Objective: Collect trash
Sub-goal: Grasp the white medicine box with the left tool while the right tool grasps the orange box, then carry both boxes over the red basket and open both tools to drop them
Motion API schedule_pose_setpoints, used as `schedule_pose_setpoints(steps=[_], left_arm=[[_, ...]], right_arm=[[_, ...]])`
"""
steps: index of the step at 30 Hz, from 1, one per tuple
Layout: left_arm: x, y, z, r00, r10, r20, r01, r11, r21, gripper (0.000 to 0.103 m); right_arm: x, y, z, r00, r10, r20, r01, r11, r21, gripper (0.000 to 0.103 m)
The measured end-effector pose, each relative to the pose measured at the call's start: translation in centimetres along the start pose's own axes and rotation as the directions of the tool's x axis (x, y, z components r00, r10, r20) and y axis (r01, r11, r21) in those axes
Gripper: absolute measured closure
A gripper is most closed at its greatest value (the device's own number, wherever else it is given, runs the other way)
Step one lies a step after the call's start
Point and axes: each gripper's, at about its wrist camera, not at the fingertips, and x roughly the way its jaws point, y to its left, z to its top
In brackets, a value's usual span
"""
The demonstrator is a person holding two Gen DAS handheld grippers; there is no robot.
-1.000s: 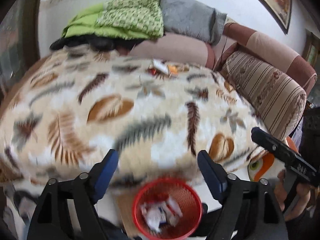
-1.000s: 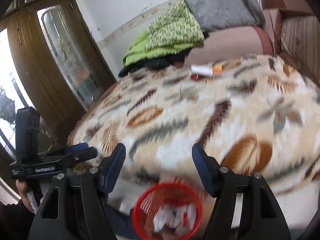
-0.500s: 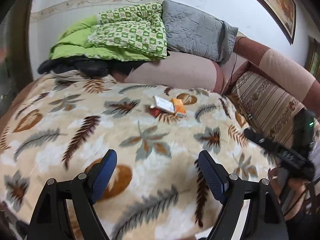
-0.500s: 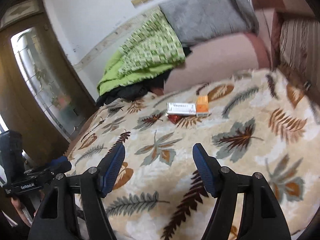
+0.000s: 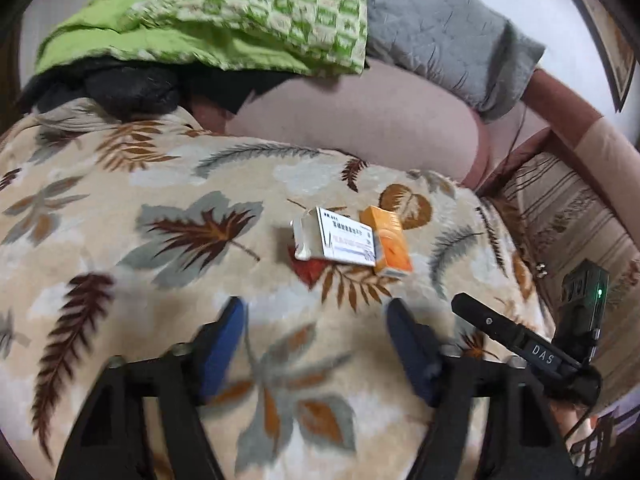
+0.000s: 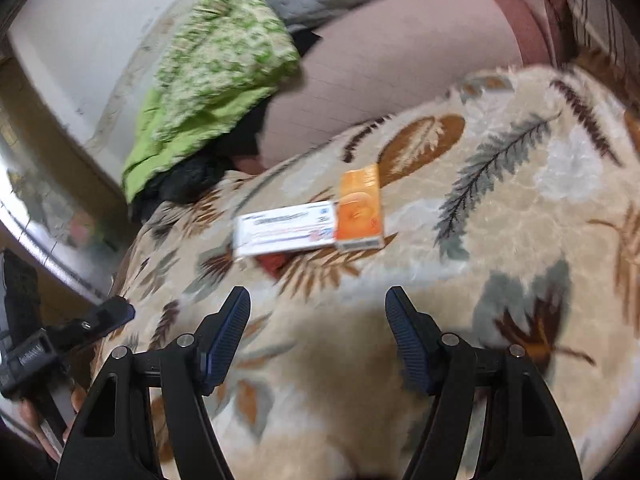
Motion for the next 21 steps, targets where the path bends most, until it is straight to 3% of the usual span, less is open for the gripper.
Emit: schedule_pose_setpoints(steps=[8,10,12,15,18,19,20,21], left_arm=[[7.6,-1.9,3.4,0.998,0.022,-0.052,-0.020,0.999,0.035,0.042],[9.3,-2.6,3.8,0.995,0.047,-0.084,-0.042,0.997,0.059,0.051],[10.4,-3.0,3.9,0.993,0.066,-0.098,-0.059,0.996,0.073,0.073],[10.4,-3.0,3.5,0.993,0.093,-0.078,-0.086,0.992,0.094,0.086],[9.2,-1.8,3.2,0.997,0.019,-0.080,-0.015,0.999,0.048,0.095],[8.4,-1.3,3.1,0.997,-0.008,-0.072,0.010,1.000,0.027,0.097],[7.6,-0.9,3.1,0.998,-0.024,-0.059,0.025,1.000,0.016,0.100],[6.7,-0.5,2.9,0.998,-0.038,-0.053,0.038,0.999,0.005,0.102]], right_arm=[[7.0,-3.0,5.3,0.998,-0.065,-0.021,0.066,0.997,0.036,0.034],[8.5,-3.2,6.3,0.996,-0.084,-0.032,0.085,0.996,0.022,0.034],[9.5,-3.3,7.0,0.997,-0.068,-0.031,0.069,0.997,0.024,0.034],[11.1,-2.9,7.2,0.997,-0.055,-0.059,0.056,0.998,0.026,0.034],[11.9,-2.1,6.6,0.992,-0.119,-0.053,0.119,0.993,-0.010,0.036],[11.8,-1.9,6.4,0.987,-0.153,-0.046,0.152,0.988,-0.030,0.051],[11.7,-1.9,6.2,0.981,-0.188,-0.043,0.187,0.982,-0.035,0.057],[11.5,-2.1,6.1,0.984,-0.171,-0.047,0.170,0.985,-0.022,0.057]])
